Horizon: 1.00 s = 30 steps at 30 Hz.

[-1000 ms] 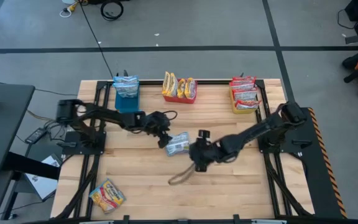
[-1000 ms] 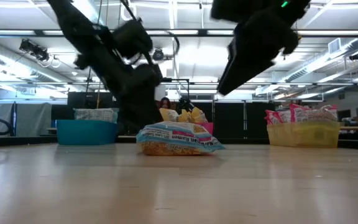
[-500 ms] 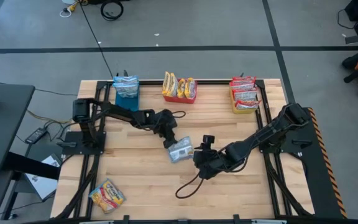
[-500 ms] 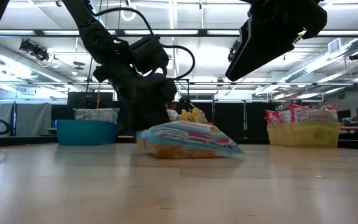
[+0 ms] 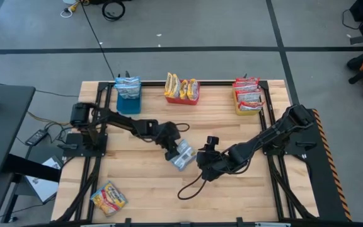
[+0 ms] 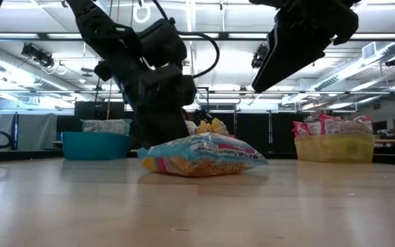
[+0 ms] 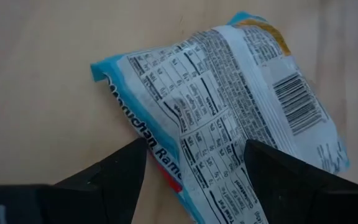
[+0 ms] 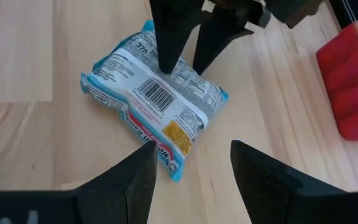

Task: Sort Maruchan noodles
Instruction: Put the right blue noodle pack into the blue bin

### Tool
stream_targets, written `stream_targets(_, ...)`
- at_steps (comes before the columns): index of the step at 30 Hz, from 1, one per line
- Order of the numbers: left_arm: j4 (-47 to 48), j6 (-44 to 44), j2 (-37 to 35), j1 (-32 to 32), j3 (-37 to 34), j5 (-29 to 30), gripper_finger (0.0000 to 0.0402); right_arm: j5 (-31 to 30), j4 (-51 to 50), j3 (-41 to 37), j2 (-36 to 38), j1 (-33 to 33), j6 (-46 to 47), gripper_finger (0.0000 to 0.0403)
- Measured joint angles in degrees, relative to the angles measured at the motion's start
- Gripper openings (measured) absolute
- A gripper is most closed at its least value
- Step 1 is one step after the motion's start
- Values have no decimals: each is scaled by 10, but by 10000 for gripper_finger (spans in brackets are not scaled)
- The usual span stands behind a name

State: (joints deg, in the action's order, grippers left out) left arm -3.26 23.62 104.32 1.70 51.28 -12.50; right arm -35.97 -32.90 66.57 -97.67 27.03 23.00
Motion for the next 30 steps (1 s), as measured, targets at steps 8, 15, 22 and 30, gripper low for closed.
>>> stream_targets(8, -5, 60, 9, -31, 2, 43, 271, 2, -2, 0, 0, -1, 1, 210)
stream_targets(15, -113, 41, 55, -69, 3, 73, 151, 1, 1, 0, 0, -3, 4, 210)
stream_targets(22, -110, 7, 38, -55, 1, 79, 12, 0, -1, 0, 0, -2, 4, 210)
stream_targets(30, 171, -102, -137, -38, -1, 231, 4, 11, -8, 0, 0, -2, 6, 210)
